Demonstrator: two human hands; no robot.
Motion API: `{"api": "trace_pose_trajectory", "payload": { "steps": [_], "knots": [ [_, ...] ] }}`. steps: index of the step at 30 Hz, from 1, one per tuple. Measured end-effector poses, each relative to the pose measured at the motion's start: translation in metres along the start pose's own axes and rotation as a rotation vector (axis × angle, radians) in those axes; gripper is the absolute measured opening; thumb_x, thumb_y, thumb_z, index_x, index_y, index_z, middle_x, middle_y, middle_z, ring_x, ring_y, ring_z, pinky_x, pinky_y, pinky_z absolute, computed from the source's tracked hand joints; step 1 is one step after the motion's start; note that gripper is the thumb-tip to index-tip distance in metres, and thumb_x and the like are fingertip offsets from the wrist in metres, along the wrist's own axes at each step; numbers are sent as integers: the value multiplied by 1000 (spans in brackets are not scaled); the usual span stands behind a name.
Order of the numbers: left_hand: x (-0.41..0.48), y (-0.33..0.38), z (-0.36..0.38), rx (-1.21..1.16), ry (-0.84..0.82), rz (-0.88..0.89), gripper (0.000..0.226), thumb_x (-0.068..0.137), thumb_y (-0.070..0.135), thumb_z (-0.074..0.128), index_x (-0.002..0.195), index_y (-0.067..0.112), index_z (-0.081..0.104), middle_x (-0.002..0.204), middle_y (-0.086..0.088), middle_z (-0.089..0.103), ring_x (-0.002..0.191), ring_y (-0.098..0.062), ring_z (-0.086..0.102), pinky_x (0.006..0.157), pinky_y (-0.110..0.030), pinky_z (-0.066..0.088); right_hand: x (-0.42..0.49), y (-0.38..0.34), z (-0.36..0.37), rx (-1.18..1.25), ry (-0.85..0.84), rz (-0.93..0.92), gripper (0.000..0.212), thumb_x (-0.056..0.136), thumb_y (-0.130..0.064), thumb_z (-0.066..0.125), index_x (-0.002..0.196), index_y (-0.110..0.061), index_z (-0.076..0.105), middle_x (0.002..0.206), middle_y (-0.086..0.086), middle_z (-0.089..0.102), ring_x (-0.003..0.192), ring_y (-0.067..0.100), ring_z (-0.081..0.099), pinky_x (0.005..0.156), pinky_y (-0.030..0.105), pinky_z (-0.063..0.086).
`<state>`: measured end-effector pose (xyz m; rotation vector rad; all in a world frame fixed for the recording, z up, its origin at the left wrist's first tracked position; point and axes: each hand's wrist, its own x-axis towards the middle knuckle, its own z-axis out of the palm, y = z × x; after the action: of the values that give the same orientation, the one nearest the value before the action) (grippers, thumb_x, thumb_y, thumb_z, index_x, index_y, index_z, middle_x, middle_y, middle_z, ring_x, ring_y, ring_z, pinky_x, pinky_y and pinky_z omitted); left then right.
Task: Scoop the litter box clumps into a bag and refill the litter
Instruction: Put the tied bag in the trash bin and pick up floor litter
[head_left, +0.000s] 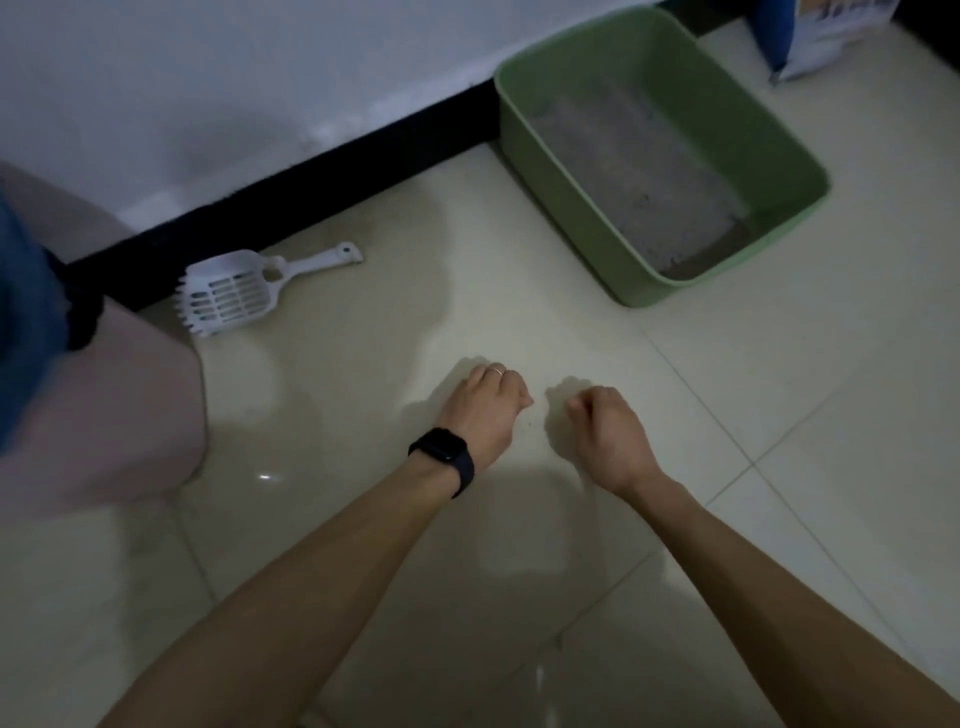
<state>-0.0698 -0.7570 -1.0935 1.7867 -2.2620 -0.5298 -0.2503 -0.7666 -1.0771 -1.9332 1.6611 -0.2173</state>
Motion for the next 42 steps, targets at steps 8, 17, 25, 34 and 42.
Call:
{"api": "trace_pose_trajectory", "payload": {
  "steps": [8, 17, 25, 34, 42],
  "knots": [
    [-24, -19, -182, -270, 505, -109, 11, 99, 26, 52, 91, 18, 55, 90, 5, 51, 76, -7, 43, 67, -13, 34, 24, -126, -78, 301, 121, -249, 33, 102, -39, 45, 84, -13, 54, 76, -5, 55, 68, 6, 49, 64, 24, 38],
    [-132, -87, -357, 29, 695, -360, 14, 100, 30, 48, 93, 18, 51, 90, 4, 54, 75, -10, 49, 65, -23, 38, 19, -367, -83, 389, -5, -770, 24, 102, -38, 44, 82, -26, 49, 74, -11, 53, 67, 1, 50, 60, 11, 35],
    [-230, -166, -370, 182, -93, -822, 38, 90, 5, 50, 126, 17, 52, 124, -11, 50, 105, -25, 52, 87, -34, 47, 7, -466, -20, -271, -312, -1054, 14, 99, -26, 51, 108, -15, 51, 103, 4, 57, 94, 25, 56, 78, 39, 49],
    [-251, -176, -371, 168, 130, -827, 27, 90, 11, 61, 114, 24, 66, 107, 1, 70, 92, -17, 64, 79, -36, 56, 9, -481, 8, -54, -424, -951, 49, 78, 8, 56, 117, -23, 62, 141, 1, 43, 129, 22, 43, 107, 33, 41],
    [-252, -178, -370, 365, 65, -885, 29, 97, 51, 40, 87, 33, 62, 85, 8, 64, 85, -18, 60, 81, -40, 28, 8, -484, 21, -272, -180, -969, 22, 101, -32, 49, 111, -17, 60, 99, 9, 66, 82, 25, 61, 74, 42, 55]
  ]
}}
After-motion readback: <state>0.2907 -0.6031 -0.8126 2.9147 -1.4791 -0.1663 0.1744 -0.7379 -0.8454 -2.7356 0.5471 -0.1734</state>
